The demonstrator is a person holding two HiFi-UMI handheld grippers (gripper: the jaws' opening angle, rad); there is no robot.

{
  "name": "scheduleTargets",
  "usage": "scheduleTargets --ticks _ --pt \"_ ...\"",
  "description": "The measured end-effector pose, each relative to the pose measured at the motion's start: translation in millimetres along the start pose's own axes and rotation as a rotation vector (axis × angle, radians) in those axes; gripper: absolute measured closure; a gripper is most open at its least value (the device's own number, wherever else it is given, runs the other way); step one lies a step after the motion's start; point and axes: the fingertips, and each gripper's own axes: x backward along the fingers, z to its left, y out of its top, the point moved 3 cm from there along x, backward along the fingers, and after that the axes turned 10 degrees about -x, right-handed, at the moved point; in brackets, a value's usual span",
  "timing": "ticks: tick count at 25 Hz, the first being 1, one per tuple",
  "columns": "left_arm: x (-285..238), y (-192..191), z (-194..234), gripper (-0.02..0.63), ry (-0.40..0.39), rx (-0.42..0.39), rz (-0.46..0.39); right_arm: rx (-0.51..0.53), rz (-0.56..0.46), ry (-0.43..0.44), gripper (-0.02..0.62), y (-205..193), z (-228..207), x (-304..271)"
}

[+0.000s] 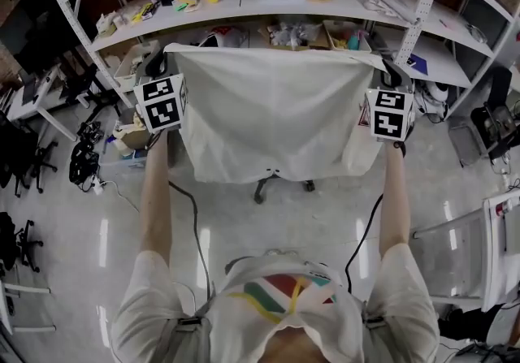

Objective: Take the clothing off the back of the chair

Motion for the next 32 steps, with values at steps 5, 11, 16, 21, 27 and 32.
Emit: scheduleTargets --ticks 5,11,16,21,27,32 --pt "4.4 59.9 24.6 0.583 0.058 0.008 -0.098 -0.005 -0.098 -0.023 0.589 52.6 -14.3 6.2" --pt "20.3 129.3 56.4 0.583 0.106 -0.025 -0.199 0.033 -0.227 -0.043 0.589 119.1 -28.2 28.4" --pt "33.3 185.8 92.2 0.583 0.154 -0.042 -0.282 0.074 -0.330 -0.053 0.589 184.3 -28.7 40.0" --pt "51.5 236.2 118.1 0.583 0.124 0.046 -0.382 0.126 -0.420 -0.067 0.589 246.9 -27.4 54.1" --pt "77.1 290.3 133.8 0.583 0.115 0.069 -0.468 0.149 -0.514 -0.081 0.589 302.8 -30.7 79.6" --pt "95.4 325.3 142.5 0.583 0.132 0.078 -0.513 0.164 -0.586 -0.083 0.589 343.5 -30.0 100.7"
